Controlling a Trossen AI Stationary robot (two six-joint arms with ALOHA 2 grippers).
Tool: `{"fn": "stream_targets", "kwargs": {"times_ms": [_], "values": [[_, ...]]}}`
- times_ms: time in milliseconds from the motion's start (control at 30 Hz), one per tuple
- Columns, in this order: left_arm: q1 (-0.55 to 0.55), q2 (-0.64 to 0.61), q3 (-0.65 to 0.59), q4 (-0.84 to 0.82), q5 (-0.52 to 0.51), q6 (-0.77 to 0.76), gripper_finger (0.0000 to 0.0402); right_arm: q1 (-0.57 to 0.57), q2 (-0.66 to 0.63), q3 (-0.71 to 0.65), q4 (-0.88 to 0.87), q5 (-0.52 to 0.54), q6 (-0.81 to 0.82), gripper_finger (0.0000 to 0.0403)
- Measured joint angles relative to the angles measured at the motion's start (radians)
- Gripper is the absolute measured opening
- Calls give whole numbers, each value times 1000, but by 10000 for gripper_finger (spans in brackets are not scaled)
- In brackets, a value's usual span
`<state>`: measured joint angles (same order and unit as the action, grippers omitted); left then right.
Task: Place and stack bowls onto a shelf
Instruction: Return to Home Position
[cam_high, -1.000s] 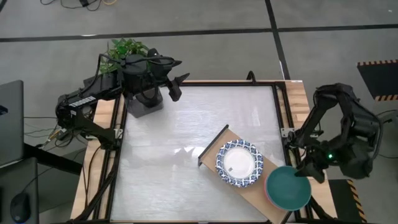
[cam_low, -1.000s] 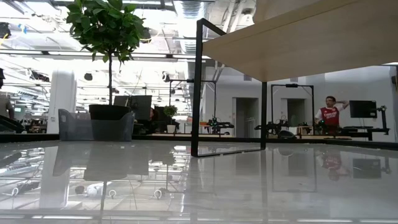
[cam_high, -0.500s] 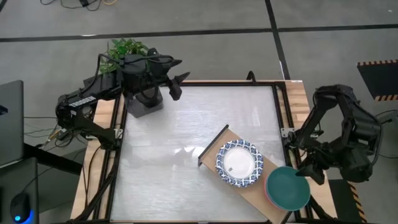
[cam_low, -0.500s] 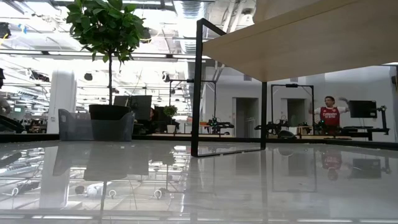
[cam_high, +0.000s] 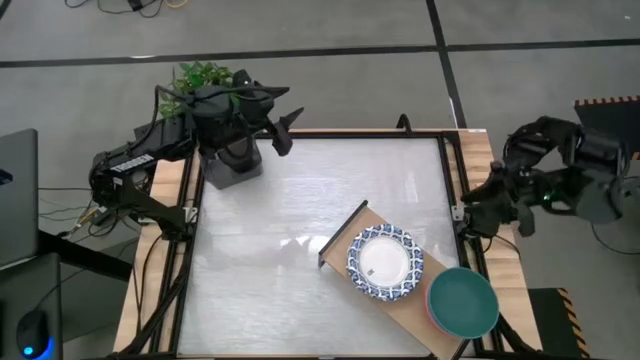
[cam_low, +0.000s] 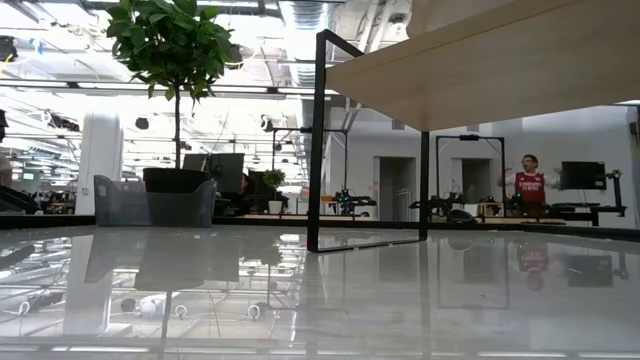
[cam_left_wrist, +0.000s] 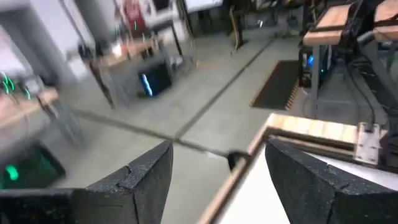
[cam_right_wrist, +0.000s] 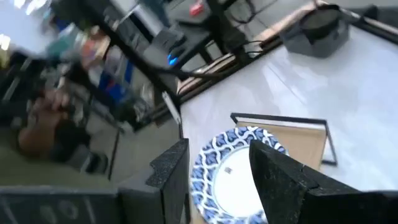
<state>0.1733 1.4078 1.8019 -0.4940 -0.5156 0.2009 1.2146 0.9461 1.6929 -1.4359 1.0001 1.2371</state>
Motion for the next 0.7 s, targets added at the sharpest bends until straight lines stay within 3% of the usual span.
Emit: {"fn": "stream_targets", "kwargs": {"times_ms": [67,100,167,267,367,467,500,533,700], "values": [[-8,0,0,-61,28,-101,242,0,-20,-2,31,15,-39,193],[-9,0,0,-85,92,-125,242,0,-22,-4,40,34,-89,193],[2,0,0,-95,345,-128,242,3,-29,-9,51,39,-288,193],[46,0,0,-65,851,-174,242,21,-64,-12,196,16,-500,193],[82,-1,0,-16,1180,-282,242,54,-124,-40,516,-153,-882,193],[92,-2,0,27,1330,-322,242,70,-189,-89,831,-573,-1316,193],[92,-3,0,56,1348,-339,242,70,-212,-109,862,-682,-1402,193],[89,-5,0,92,1357,-357,242,70,-232,-130,865,-727,-1441,193],[49,-9,0,293,1464,-432,242,54,-344,-311,985,-601,-1371,193]]}}
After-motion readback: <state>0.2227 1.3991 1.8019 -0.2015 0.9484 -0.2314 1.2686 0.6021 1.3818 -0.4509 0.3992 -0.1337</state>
